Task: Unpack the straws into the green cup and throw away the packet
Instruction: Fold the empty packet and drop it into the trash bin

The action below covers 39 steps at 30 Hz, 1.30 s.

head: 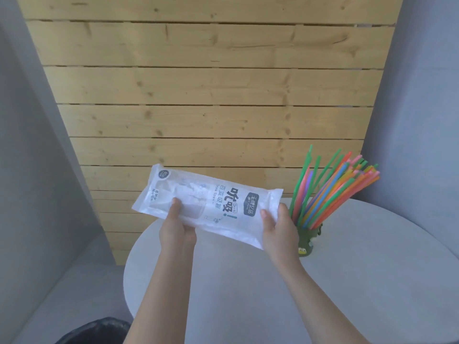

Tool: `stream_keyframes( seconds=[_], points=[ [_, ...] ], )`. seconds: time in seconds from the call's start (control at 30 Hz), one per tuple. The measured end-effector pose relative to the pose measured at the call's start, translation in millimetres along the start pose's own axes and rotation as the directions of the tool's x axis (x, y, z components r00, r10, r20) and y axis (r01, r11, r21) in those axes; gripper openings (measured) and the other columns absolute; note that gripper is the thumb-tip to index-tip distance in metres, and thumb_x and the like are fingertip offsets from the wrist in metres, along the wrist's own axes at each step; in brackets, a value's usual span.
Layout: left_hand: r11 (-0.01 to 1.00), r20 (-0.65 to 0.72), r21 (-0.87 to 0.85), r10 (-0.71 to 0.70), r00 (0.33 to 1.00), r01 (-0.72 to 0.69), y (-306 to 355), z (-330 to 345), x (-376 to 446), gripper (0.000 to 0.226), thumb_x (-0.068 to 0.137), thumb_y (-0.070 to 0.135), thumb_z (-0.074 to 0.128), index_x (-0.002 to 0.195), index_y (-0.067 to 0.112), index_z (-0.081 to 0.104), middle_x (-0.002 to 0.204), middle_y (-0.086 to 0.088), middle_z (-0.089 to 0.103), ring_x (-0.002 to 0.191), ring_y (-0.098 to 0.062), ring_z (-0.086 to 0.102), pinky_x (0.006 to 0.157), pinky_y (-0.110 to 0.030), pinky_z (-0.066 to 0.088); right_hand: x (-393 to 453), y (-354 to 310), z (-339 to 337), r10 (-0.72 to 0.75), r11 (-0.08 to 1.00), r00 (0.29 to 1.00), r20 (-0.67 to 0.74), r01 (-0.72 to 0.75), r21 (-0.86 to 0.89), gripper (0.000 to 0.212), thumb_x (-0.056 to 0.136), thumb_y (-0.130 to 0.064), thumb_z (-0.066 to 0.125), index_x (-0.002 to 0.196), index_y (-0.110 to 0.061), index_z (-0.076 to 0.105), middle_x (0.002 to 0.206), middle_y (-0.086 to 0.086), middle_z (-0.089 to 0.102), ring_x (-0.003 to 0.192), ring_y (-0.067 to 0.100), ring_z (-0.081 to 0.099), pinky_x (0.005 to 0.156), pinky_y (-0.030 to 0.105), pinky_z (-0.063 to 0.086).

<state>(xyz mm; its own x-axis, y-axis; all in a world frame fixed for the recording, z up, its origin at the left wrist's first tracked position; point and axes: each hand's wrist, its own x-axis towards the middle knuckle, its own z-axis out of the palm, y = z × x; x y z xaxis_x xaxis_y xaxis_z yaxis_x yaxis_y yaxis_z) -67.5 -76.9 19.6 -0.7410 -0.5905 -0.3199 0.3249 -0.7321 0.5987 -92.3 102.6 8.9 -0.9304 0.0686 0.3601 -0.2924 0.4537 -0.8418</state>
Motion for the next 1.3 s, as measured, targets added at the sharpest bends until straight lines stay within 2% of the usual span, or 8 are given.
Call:
stream_keyframes(
  seconds=[0.13,0.3,0.57,0.67,0.8,1.07,1.17,1.3],
  points=[
    [1.0,-0.042,0.026,-0.008,0.999,0.009,15.9,-7.2,-2.7,0.019,0.092,0.02,0.063,0.108,0.01,0.06,0.095,0.001,0.069,0.072,-0.01,0.07,0.056,-0.024,0.054,-2.3,-6.2,7.3,-0.061,0.998,0.998,0.019,0.061,0.013,0.033,0.095,-0.019,0.05,0.07,-0.02,0.028,0.052,-0.003,0.03,0.047,0.013,0.03,0.041,0.01,0.025],
    [0.996,-0.139,0.084,-0.03,0.99,0.042,51.3,-30.9,-6.7,0.03,0.092,0.027,0.062,0.116,0.012,0.052,0.112,-0.006,0.063,0.098,-0.023,0.065,0.088,-0.036,0.053,-6.9,-21.3,19.9,-0.087,0.996,0.983,0.16,0.082,0.037,0.034,0.095,-0.025,0.05,0.069,-0.022,0.028,0.053,-0.003,0.034,0.048,0.012,0.035,0.043,0.012,0.029],
    [0.99,-0.316,-0.042,-0.143,0.938,0.136,86.0,-132.6,-32.3,0.02,0.092,0.016,0.061,0.109,0.008,0.054,0.112,-0.008,0.06,0.078,-0.019,0.062,0.049,-0.028,0.051,-40.9,-69.6,73.5,-0.19,0.978,0.846,0.499,0.208,0.019,0.041,0.096,-0.037,0.045,0.065,-0.026,0.02,0.057,-0.003,0.034,0.051,0.013,0.034,0.046,0.029,0.022],
    [0.991,-0.432,-0.09,-0.131,0.892,0.101,78.0,-175.2,-34.2,0.03,0.093,0.016,0.059,0.121,0.009,0.05,0.126,-0.009,0.056,0.105,-0.022,0.062,0.043,-0.021,0.053,-54.9,-81.3,100.2,-0.197,0.954,0.755,0.626,0.293,-0.054,0.033,0.095,-0.04,0.046,0.072,-0.023,0.03,0.061,-0.002,0.039,0.059,0.022,0.041,0.048,0.031,0.024],
    [0.977,-0.537,-0.171,-0.201,0.819,0.128,69.7,-233.9,-32.4,0.046,0.095,0.016,0.057,0.138,0.006,0.043,0.138,-0.013,0.052,0.123,-0.026,0.054,0.082,-0.029,0.049,-82.2,-89.4,140.9,-0.222,0.916,0.677,0.702,0.391,-0.088,0.038,0.092,-0.039,0.053,0.116,-0.012,0.043,0.092,0.007,0.062,0.088,0.031,0.059,0.062,0.033,0.038],
    [0.877,-0.62,0.21,-0.223,0.753,0.432,72.2,-291.7,-23.6,0.061,0.092,0.026,0.055,0.147,0.011,0.033,0.15,-0.019,0.036,0.131,-0.043,0.038,0.107,-0.057,0.029,-122.8,-76.9,205.3,-0.203,0.836,0.476,0.856,0.54,-0.102,0.056,0.096,-0.043,0.043,0.144,-0.018,0.032,0.122,0.012,0.062,0.114,0.033,0.054,0.086,0.037,0.044],
    [0.836,-0.582,0.289,-0.233,0.779,0.467,79.1,-296.7,-18.2,0.05,0.094,0.027,0.052,0.138,0.005,0.045,0.147,-0.016,0.042,0.131,-0.041,0.04,0.099,-0.053,0.034,-135.2,-72.9,214.0,-0.178,0.708,0.395,0.901,0.688,-0.162,0.059,0.097,-0.047,0.036,0.146,-0.015,0.028,0.123,0.012,0.06,0.111,0.032,0.056,0.08,0.036,0.043],
    [0.83,-0.597,0.343,-0.169,0.784,0.44,81.0,-296.8,-9.3,0.04,0.092,0.03,0.058,0.129,0.015,0.049,0.152,-0.012,0.033,0.136,-0.044,0.029,0.103,-0.066,0.026,-139.1,-73.9,214.7,-0.248,0.681,0.366,0.897,0.724,-0.107,0.04,0.098,-0.04,0.036,0.115,-0.013,0.061,0.112,0.01,0.057,0.1,0.029,0.058,0.07,0.031,0.036]
  ],
)
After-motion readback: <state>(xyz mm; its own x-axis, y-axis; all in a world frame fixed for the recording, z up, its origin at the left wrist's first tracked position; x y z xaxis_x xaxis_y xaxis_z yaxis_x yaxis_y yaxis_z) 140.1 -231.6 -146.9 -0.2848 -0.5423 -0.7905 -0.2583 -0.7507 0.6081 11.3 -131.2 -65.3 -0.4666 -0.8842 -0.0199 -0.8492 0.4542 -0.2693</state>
